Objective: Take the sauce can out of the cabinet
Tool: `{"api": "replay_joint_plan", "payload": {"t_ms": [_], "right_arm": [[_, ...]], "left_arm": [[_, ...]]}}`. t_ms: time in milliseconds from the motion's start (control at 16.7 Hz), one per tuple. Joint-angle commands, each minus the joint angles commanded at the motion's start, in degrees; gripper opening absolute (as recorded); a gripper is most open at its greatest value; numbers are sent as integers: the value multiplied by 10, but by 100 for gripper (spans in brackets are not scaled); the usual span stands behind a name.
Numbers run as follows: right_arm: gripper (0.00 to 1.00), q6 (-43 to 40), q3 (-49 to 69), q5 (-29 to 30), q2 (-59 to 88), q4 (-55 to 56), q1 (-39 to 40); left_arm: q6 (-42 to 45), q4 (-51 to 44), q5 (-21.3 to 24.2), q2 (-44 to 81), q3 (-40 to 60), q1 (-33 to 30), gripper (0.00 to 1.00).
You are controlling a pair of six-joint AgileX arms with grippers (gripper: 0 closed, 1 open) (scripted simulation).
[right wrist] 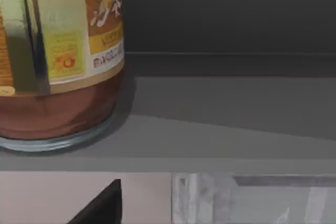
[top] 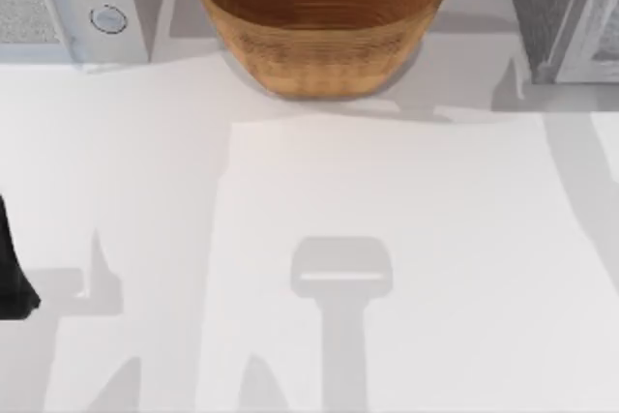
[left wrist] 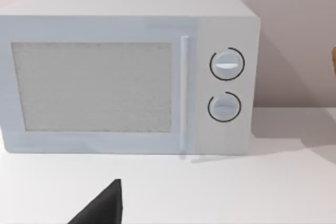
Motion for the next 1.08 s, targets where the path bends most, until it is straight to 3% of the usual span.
{"api": "replay_joint_plan", "payload": {"t_ms": [360, 780, 1080], "right_arm": [[100, 2, 163, 19, 119, -37, 16], [100, 2, 170, 21, 124, -37, 16], [100, 1, 190, 90, 154, -25, 86]], "left_arm": [[0, 0, 0, 0, 0, 0, 100], [0, 0, 0, 0, 0, 0, 100], [0, 0, 0, 0, 0, 0, 100]]}}
